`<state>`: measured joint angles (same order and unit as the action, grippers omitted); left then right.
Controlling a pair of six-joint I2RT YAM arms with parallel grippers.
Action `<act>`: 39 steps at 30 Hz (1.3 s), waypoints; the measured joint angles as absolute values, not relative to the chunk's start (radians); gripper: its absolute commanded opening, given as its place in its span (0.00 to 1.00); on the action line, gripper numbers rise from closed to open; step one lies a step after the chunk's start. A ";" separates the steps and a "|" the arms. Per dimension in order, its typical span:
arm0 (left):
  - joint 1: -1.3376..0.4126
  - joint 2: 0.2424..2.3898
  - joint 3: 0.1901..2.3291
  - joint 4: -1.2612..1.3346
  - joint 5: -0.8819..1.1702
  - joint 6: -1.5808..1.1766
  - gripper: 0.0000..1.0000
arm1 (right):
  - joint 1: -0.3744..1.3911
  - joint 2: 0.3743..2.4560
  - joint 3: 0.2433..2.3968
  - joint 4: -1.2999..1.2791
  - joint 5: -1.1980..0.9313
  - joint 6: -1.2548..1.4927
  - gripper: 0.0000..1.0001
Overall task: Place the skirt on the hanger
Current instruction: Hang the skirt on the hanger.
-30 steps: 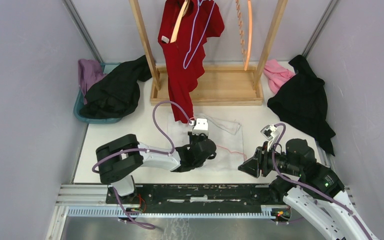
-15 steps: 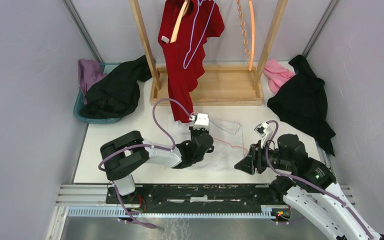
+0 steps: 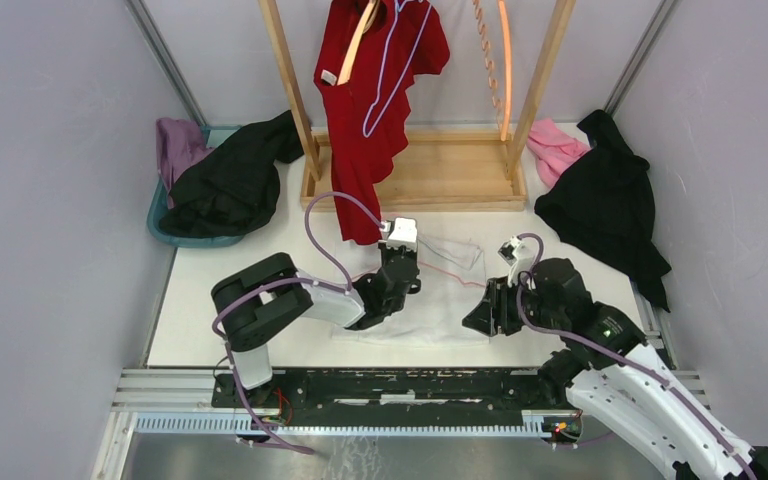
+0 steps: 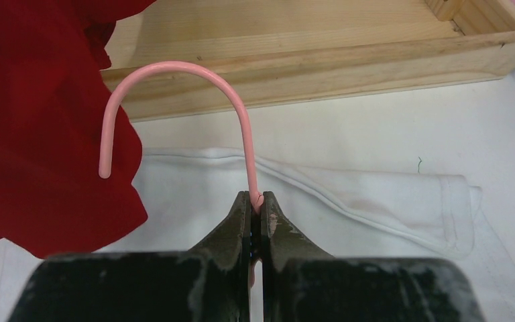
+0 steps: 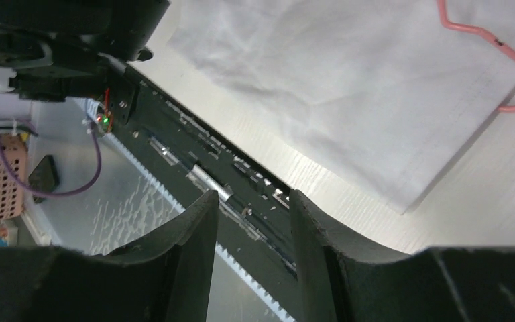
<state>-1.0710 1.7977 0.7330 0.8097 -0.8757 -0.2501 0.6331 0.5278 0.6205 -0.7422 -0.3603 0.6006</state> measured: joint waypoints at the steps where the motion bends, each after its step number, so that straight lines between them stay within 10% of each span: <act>1: -1.066 1.804 0.733 0.825 -0.863 -0.242 0.03 | 0.633 0.538 0.614 -0.730 -0.346 0.606 0.49; 23: -0.929 1.824 0.738 0.897 -0.572 -0.216 0.03 | 0.953 1.020 0.506 -0.299 -0.008 0.729 0.49; 39: -0.904 1.791 0.770 0.811 -0.532 -0.216 0.03 | 1.037 0.997 0.506 -0.272 0.131 0.785 0.48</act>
<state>-0.9035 1.7912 0.7696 0.8108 -0.5320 -0.2165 1.0367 0.9970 0.5060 -0.2722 0.1310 0.7853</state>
